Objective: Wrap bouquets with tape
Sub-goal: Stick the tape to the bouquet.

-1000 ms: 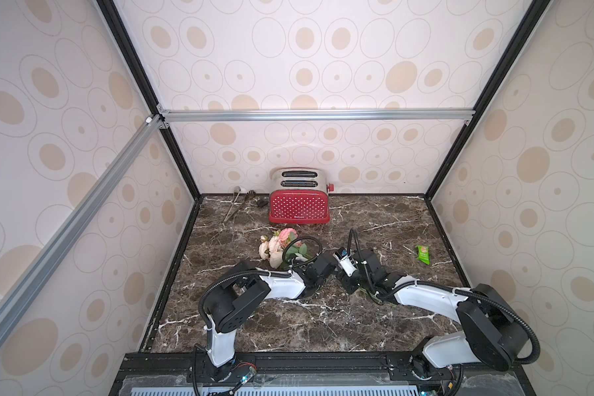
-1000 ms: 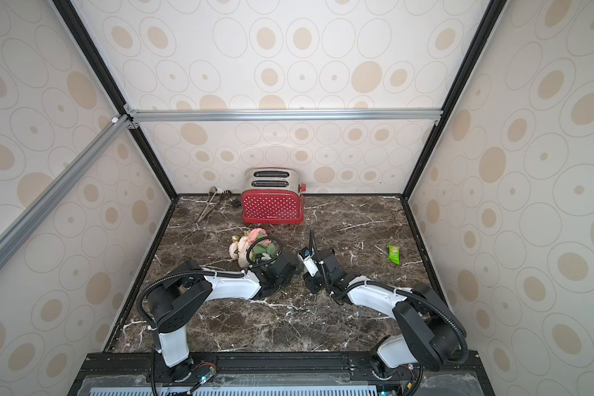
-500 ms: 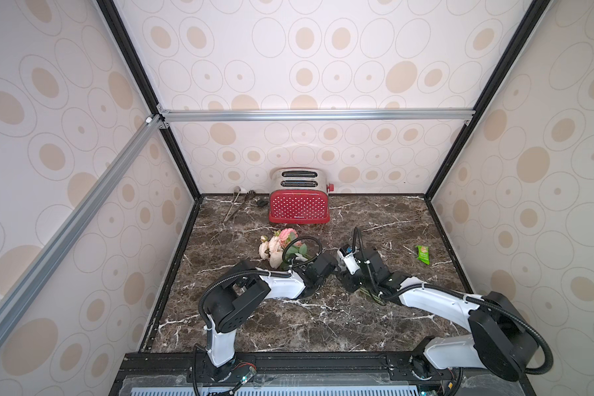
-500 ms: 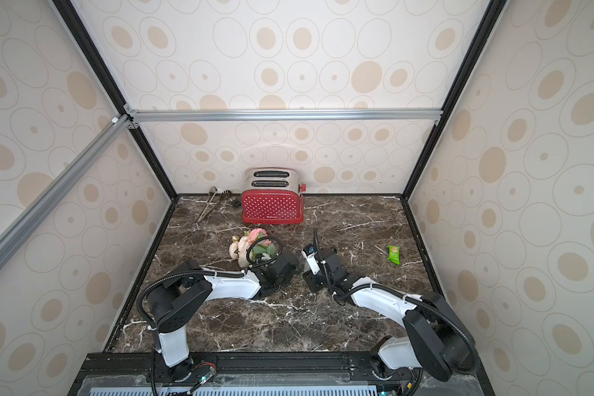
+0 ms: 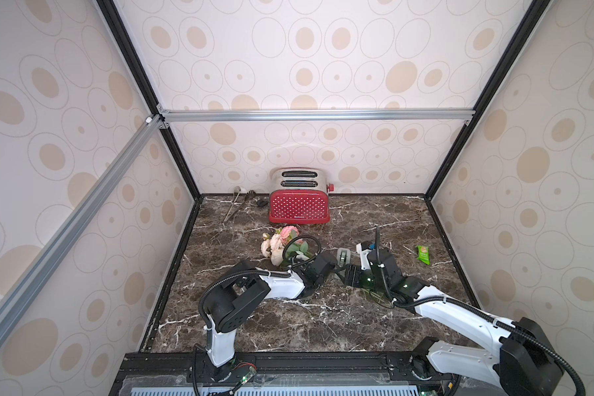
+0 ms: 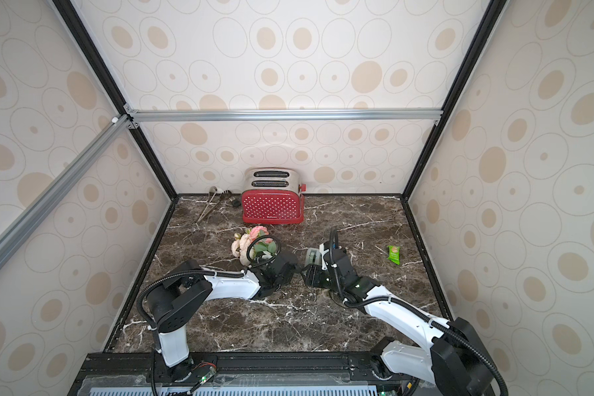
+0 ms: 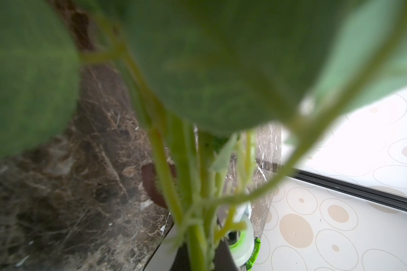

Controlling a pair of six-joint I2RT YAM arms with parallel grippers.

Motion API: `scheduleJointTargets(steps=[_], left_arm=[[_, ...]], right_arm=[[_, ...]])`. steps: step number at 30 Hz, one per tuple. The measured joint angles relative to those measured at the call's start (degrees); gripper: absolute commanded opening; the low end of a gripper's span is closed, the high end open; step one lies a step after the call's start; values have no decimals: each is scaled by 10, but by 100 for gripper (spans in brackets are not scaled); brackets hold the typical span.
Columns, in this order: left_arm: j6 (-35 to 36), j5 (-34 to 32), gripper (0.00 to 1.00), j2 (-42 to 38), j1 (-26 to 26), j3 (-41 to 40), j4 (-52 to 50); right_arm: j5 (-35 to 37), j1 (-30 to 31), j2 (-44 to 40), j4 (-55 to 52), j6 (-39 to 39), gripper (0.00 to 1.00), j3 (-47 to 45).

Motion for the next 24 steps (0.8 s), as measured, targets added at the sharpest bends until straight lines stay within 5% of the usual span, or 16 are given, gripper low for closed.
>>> scheduleJointTargets(steps=[4,15,24], left_arm=[[3,0,0,0,0,-2,3],[21,0,0,0,8,-3,9],[35,1,0,0,16,-3,32]], right_arm=[[-5,-2,-2,-50,-54,55,19],[56,3,1,-24,-441,62,23],[79,3,23,32,-667,51,-17]])
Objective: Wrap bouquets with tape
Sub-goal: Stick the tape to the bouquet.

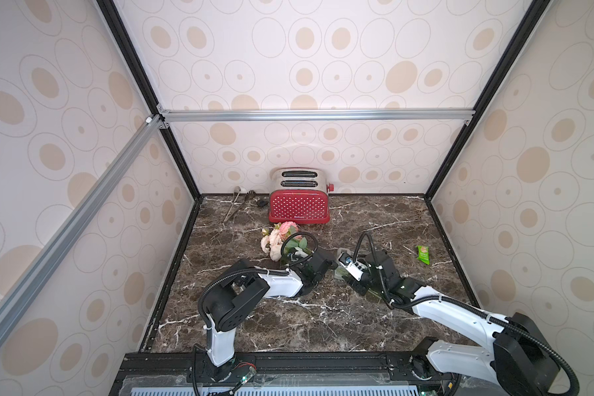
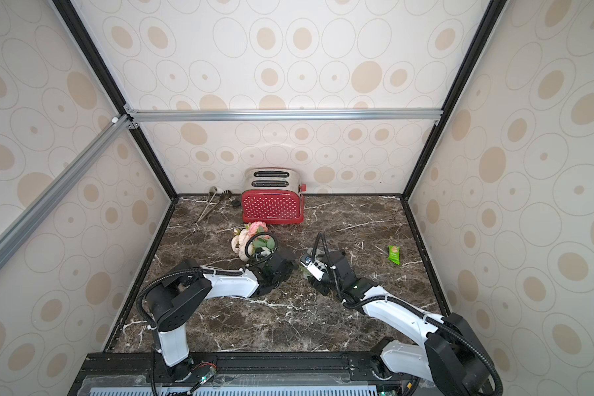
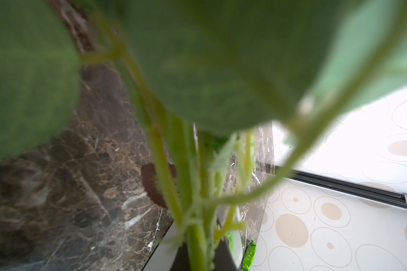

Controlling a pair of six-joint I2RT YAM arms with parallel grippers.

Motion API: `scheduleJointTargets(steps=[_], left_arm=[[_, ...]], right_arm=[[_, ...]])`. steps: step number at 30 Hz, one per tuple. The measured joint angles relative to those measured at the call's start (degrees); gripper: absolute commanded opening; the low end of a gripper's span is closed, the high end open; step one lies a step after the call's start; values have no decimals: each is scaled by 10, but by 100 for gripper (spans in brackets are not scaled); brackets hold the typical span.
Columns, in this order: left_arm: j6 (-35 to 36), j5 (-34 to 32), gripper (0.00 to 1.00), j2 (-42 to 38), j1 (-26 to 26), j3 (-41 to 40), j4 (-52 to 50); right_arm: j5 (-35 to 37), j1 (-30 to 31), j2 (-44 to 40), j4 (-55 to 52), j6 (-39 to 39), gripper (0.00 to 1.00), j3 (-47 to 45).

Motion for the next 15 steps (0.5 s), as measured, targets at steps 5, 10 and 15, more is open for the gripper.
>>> scheduleJointTargets(steps=[5,10,15], left_arm=[[0,3,0,0,0,-1,3],[0,6,0,0,0,-1,3],[0,7,0,0,0,-1,2]], right_arm=[[-3,2,21,36,-41,45,-18],[-2,15,49,82,-64,40,-20],[10,19,86,108,-78,38,-19]])
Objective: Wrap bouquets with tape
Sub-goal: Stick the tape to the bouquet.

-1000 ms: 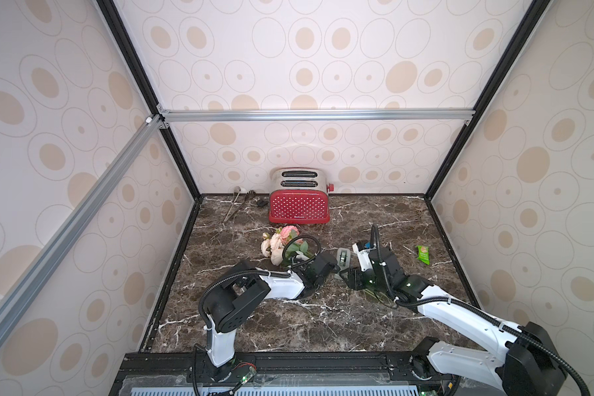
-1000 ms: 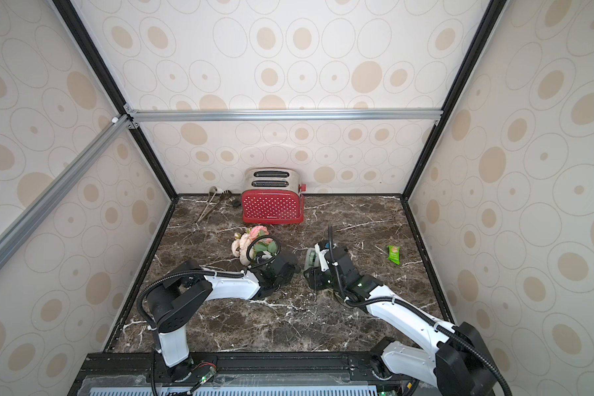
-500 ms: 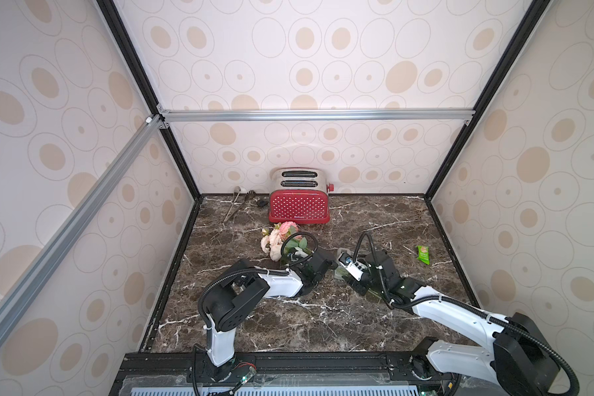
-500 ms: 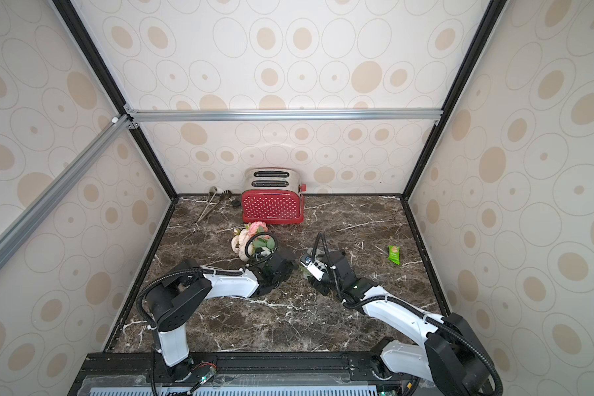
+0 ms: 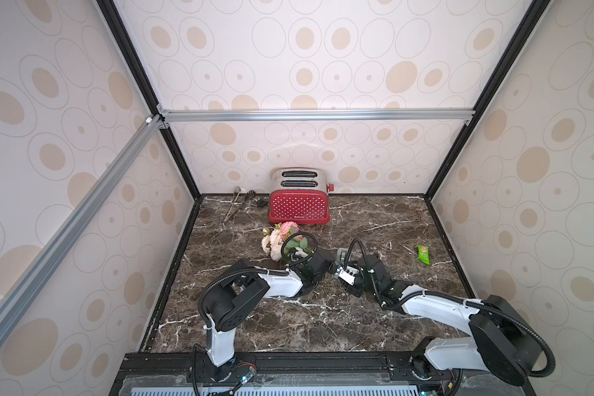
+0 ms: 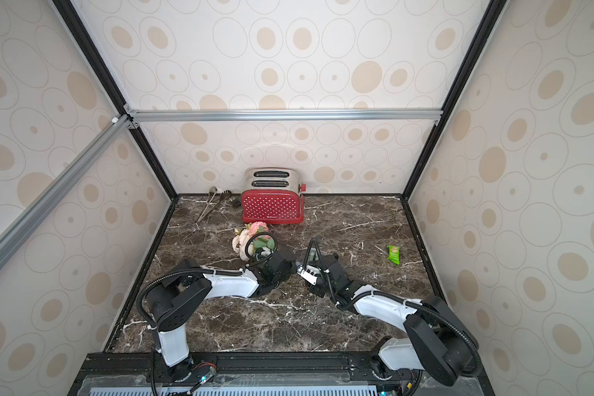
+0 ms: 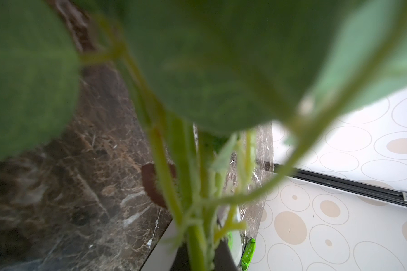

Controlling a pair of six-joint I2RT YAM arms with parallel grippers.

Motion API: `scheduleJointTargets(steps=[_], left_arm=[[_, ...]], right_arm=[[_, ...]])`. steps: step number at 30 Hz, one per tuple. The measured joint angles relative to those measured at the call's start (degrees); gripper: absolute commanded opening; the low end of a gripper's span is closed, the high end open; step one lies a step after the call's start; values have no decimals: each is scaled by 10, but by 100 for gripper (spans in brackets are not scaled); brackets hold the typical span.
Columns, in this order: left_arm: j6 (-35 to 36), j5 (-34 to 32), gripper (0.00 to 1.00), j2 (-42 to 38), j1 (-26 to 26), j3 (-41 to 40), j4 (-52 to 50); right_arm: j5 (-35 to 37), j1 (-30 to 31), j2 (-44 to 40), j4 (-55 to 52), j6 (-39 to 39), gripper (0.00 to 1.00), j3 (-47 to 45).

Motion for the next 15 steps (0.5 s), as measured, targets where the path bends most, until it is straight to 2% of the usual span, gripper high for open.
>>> scheduleJointTargets(steps=[15], left_arm=[[0,5,0,0,0,0,-1]], right_arm=[[59,18,57,26,-35,34,29]])
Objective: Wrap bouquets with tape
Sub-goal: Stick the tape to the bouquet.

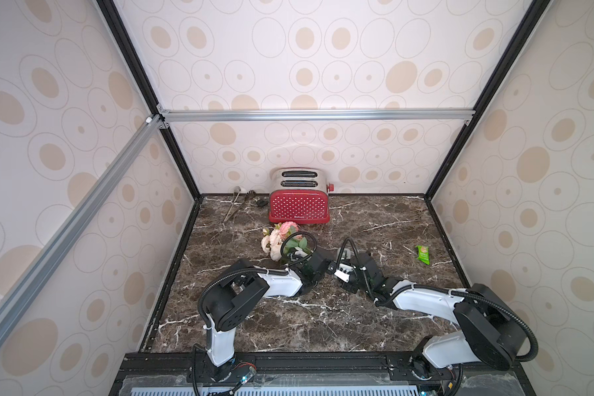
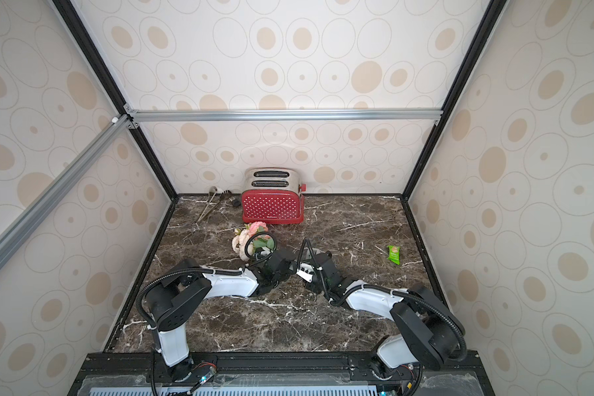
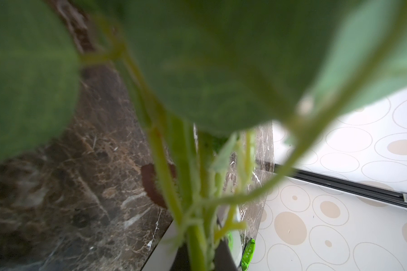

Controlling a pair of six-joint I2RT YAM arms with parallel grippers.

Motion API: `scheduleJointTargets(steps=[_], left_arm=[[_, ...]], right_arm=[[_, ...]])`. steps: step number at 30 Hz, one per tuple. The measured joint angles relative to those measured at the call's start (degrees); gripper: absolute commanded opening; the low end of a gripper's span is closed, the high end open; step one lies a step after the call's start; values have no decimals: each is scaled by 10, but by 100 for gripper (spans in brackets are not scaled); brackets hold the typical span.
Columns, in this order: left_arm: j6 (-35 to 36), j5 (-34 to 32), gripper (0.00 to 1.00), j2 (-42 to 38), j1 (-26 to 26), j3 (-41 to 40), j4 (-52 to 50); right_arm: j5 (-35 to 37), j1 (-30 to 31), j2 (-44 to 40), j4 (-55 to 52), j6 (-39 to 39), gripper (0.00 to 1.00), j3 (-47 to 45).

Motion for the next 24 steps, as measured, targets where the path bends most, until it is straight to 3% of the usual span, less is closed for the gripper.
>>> scheduleJointTargets(steps=[7,13,24], left_arm=[[-5,5,0,0,4,0,-3],[-9,6,0,0,8,0,-5],[-16,6,0,0,12,-2,-4]], right_arm=[[37,13,14,18,-18,26,3],[48,16,24,32,-23,27,5],[52,20,30,34,-22,7,9]])
